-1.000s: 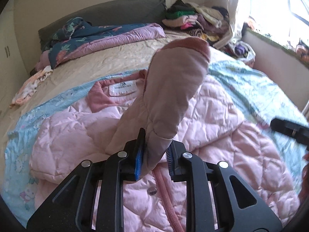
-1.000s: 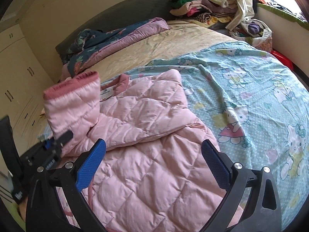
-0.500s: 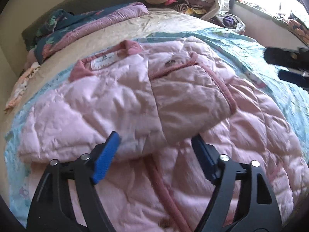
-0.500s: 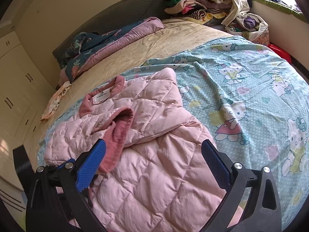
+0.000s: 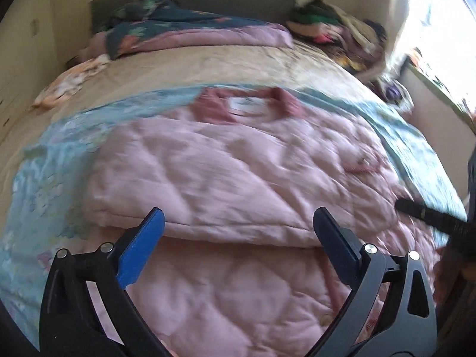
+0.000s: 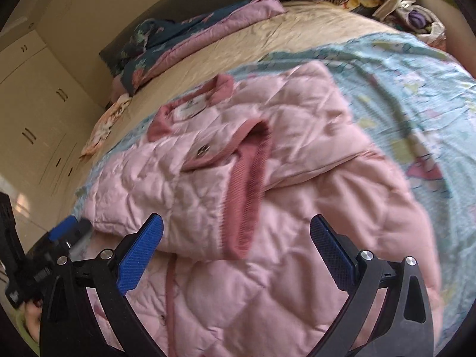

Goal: Fold large clothes
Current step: 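Grasp the folded sleeve cuff with the right gripper and lift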

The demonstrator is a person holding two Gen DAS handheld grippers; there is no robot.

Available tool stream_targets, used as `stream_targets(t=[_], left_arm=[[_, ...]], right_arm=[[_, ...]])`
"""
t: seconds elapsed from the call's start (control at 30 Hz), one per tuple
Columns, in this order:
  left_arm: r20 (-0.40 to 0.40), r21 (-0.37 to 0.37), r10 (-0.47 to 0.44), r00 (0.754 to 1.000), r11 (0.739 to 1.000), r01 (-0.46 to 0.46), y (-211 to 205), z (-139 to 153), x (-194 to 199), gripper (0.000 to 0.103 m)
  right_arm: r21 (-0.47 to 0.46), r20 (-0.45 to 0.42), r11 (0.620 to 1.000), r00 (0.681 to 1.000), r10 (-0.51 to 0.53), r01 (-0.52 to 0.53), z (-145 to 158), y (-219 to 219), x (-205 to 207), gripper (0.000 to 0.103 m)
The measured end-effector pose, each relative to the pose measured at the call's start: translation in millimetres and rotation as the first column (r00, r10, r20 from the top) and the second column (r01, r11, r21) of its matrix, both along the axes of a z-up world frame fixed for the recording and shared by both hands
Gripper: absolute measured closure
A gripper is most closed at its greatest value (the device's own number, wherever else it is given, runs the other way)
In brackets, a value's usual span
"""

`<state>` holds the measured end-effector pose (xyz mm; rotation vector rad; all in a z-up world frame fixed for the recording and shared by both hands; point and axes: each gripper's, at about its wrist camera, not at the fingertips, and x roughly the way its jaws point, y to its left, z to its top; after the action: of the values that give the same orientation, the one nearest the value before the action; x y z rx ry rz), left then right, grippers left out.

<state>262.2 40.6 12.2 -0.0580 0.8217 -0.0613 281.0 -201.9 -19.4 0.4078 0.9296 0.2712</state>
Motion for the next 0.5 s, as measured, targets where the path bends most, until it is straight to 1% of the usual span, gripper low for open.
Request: stream_targets(t=[0.1,0.23,0.33,0.43,0.47,0.5], left_arm=[[-0.003,-0.030,0.065,0.998,0.997,-0.065,28.0,2.7,0.7,0.010],[0.005,-0.059,0.125,0.992,0.991,-0.124,55.1,5.7,-3.7,0.010],[0.019,-0.076,0.158,0.987,0.985,-0.156,71.2,7.1,-6.4,0.010],[0.024,-0.100,0.186,0.982,0.978,-0.183,87.6,7.3,-6.2,0.010],[0.023,-0.107,0.190,0.981,0.977,-0.187,90.5,6.4,-5.3,0.010],[0.023,-0.111,0.195,0.981,0.975,-0.191,92.8,5.5,-4.0,0.010]], right_arm=[[0.036,-0.023,0.999,1.000,0.002,-0.001,-7.2,9.2,6.2,0.005],[0.062,-0.052,0.998,0.998,-0.023,0.026,-15.3,12.4,13.1,0.005],[0.092,-0.078,0.994,0.996,-0.046,0.053,-23.9,11.7,18.0,0.005],[0.096,-0.083,0.993,0.995,-0.059,0.067,-28.7,11.6,19.4,0.006],[0.090,-0.084,0.993,0.994,-0.065,0.072,-29.3,12.4,20.4,0.013],[0.090,-0.076,0.993,0.995,-0.067,0.074,-29.3,12.1,20.6,0.023]])
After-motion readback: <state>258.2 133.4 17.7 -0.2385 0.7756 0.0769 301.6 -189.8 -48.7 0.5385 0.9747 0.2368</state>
